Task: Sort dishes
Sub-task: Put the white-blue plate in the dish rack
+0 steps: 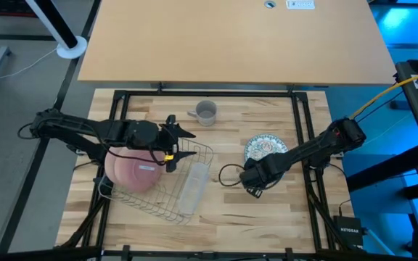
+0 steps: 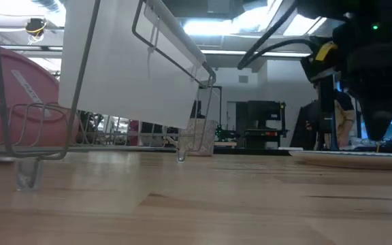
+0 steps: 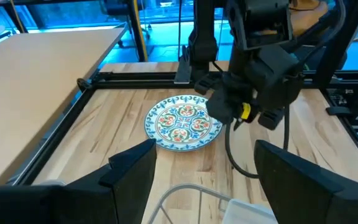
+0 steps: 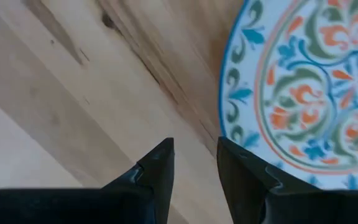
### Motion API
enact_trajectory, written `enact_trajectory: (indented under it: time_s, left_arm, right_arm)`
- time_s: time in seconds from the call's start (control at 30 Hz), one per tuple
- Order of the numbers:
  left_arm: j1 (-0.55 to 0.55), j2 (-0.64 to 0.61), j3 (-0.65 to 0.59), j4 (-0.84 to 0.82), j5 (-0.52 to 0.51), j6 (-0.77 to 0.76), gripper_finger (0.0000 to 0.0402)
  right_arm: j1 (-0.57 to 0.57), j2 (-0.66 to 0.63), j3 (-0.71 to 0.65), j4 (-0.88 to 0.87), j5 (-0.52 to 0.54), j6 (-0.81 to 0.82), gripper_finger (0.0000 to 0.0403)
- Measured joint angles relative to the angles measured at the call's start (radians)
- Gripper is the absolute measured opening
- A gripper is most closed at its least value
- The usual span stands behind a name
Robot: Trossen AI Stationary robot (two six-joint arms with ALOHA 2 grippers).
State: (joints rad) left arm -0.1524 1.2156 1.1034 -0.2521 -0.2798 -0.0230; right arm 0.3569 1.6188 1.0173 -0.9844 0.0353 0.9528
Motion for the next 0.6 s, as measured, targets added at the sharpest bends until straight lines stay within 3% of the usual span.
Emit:
enact_trajectory:
  time_s: [0.23,0.6]
  left_arm:
    - [0.0,0.0,0.0,0.0,0.0,-0.002,0.026]
    - [0.0,0.0,0.0,0.0,0.0,-0.002,0.026]
  right_arm:
    - [0.022,0.0,-0.056,0.034,0.086,0.071,0.0124]
    - [0.023,0.002,-0.116,0.092,0.088,0.072,0.0124]
